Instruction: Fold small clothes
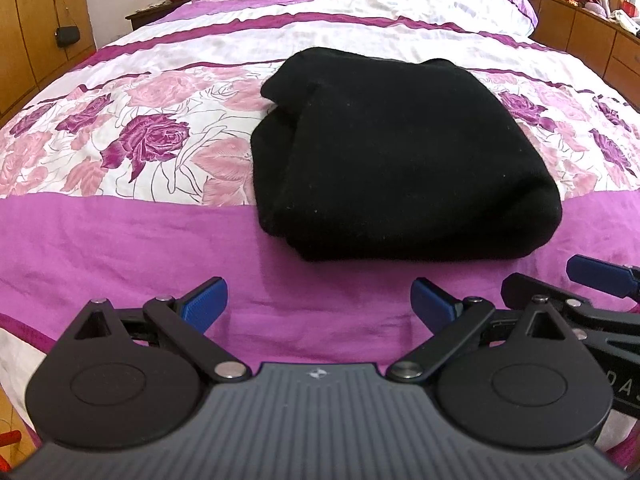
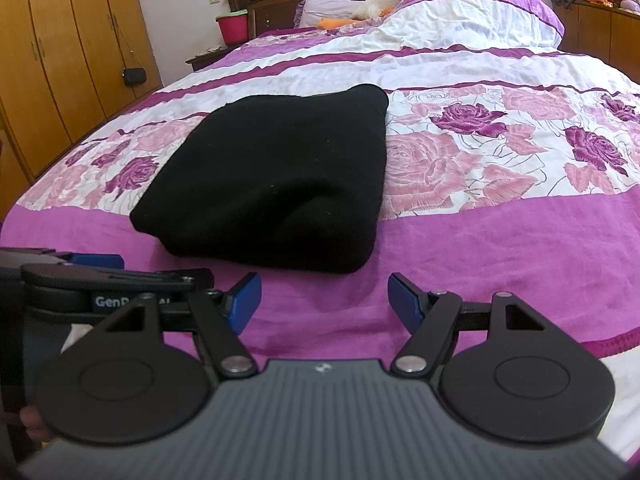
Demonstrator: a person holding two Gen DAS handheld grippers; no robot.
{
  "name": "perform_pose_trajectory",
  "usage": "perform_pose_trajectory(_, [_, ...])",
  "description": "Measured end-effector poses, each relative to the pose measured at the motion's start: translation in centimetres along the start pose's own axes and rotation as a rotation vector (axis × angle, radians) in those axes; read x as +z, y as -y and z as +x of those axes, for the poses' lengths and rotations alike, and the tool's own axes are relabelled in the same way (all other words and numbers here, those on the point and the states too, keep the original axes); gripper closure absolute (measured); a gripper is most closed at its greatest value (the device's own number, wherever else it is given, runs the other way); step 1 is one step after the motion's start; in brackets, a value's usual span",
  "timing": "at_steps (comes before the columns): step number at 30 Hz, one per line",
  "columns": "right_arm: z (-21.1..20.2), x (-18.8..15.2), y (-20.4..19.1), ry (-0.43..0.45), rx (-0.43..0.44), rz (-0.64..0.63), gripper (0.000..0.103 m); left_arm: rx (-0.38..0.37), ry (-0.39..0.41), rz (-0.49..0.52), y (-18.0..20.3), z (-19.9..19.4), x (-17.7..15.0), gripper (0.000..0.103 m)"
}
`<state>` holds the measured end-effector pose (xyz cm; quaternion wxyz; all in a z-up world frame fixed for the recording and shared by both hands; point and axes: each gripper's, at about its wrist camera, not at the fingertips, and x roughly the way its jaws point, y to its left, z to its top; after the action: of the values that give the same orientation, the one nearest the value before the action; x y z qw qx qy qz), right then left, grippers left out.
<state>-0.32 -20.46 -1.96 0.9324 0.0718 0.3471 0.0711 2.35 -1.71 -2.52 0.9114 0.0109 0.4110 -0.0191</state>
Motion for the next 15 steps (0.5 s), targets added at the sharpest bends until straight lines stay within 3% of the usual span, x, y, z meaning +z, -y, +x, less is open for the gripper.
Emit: perform_pose_trajectory(15, [-0.01,0.02,-0.01,0.000,0.000,0.000,0.031,-0.005,-0.004,-0.007,-0.05,0.05,0.11,0.003])
